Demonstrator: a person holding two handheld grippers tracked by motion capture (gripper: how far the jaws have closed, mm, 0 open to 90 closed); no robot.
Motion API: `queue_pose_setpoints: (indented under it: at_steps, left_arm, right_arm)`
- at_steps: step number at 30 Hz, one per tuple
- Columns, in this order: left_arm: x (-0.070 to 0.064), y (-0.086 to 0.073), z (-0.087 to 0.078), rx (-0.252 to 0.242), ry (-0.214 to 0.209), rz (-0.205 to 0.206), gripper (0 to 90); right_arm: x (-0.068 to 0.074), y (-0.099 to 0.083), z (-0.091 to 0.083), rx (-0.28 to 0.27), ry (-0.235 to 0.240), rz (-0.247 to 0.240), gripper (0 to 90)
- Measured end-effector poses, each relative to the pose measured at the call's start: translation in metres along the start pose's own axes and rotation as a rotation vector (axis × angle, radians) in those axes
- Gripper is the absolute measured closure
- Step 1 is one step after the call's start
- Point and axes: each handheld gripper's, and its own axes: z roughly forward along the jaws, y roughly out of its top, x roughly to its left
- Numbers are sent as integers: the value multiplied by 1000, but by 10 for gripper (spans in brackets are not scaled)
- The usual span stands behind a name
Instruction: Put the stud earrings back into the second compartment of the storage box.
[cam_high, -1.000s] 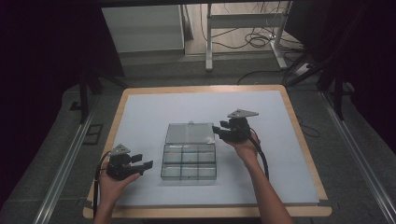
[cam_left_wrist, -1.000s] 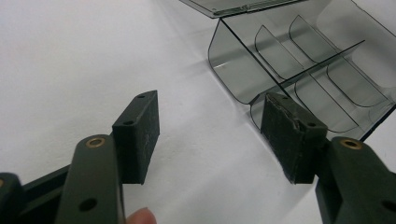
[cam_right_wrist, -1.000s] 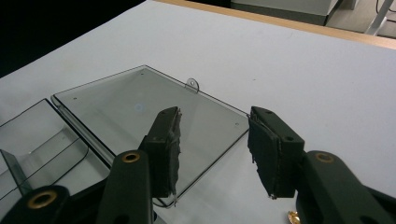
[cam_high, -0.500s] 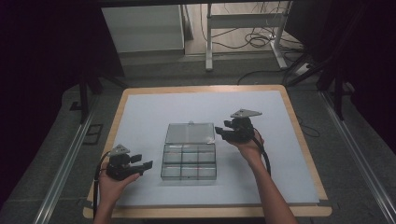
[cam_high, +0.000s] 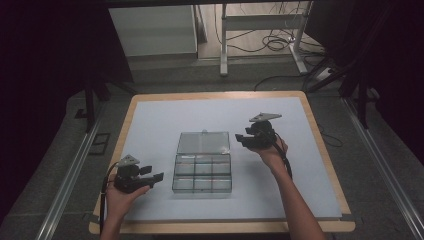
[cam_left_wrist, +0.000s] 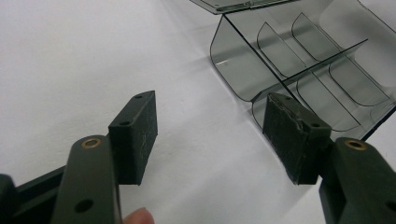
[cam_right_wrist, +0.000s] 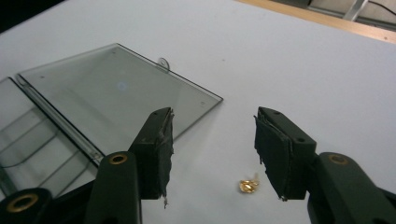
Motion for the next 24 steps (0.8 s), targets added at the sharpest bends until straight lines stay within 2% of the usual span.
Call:
queue_pose_setpoints:
  at_steps: [8, 13, 19, 24]
  left_arm:
    - [1, 0, 0, 3, -2, -1, 362]
    - [1, -1, 1, 8, -3, -1, 362]
    - [1, -1, 1, 12, -1, 2, 362]
    - [2, -1, 2, 13, -2, 2, 362]
  right_arm:
    - [-13, 0, 11, 86, -27, 7, 457]
    - [-21, -4, 19, 133, -50, 29, 464]
    - [-25, -6, 30, 184, -50, 31, 496]
    - [-29, -9, 34, 214, -39, 37, 558]
